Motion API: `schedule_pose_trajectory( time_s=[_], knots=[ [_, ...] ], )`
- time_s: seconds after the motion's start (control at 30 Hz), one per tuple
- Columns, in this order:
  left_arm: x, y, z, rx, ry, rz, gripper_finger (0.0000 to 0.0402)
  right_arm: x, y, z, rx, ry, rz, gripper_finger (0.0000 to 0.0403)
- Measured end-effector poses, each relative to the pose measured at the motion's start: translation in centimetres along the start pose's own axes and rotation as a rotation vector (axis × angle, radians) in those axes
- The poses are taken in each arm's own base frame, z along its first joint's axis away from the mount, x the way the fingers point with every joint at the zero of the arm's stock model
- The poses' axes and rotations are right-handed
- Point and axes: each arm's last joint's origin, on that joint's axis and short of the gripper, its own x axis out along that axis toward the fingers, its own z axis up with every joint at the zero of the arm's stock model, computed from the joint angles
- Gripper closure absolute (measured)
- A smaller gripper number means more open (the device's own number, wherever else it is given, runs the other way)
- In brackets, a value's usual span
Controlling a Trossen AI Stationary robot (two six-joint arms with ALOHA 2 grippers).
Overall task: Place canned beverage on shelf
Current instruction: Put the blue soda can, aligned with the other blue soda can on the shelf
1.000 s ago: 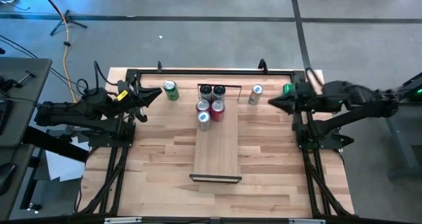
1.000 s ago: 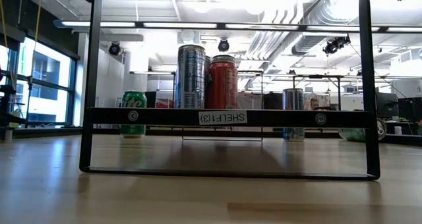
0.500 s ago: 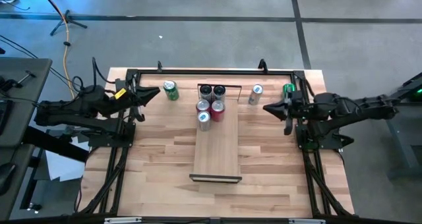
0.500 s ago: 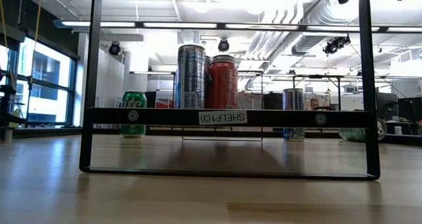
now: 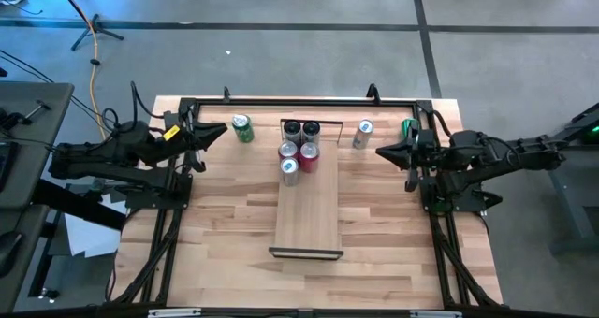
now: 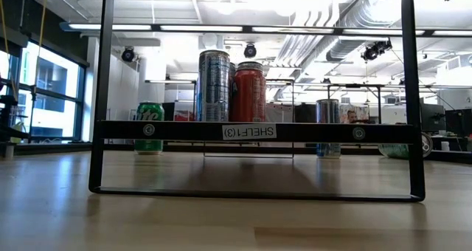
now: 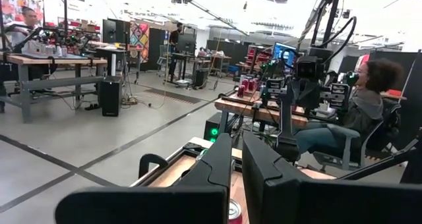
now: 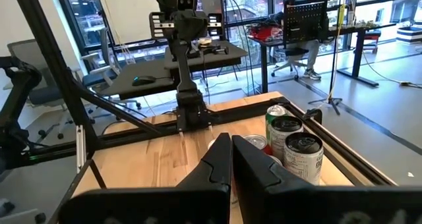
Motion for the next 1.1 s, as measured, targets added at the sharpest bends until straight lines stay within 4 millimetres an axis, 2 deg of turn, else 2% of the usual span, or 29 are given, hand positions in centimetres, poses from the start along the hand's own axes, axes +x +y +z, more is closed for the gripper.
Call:
schedule_pose_trajectory(
  time_s=[0.33, 0.53, 0.67, 0.73, 0.83, 1.1],
  knots=[
    [0.0, 0.07, 0.01, 0.0, -0.002, 0.024, 0.0401, 0.1, 0.03, -0.04, 0.001, 0.004, 0.0, 0.0403],
    [0.0, 0.08, 0.0, 0.0, -0.002, 0.029, 0.0401, 0.08, 0.02, -0.02, 0.078, 0.002, 0.0, 0.0402],
    [0.0, 0.16, -0.04, 0.002, 0.0, 0.055, 0.0401, 0.08, 0.02, -0.02, 0.112, 0.002, -0.002, 0.0386],
    [-0.01, 0.22, -0.04, 0.001, -0.001, 0.072, 0.0401, 0.07, -0.03, 0.0, 0.113, -0.001, -0.017, 0.0364],
    [-0.02, 0.27, -0.04, -0.009, -0.003, 0.091, 0.0401, 0.07, -0.14, 0.03, 0.105, -0.01, -0.055, 0.0311],
    [-0.02, 0.31, -0.13, -0.056, 0.002, 0.104, 0.0401, 0.04, -0.49, 0.09, 0.106, -0.035, -0.176, 0.0119]
  ],
)
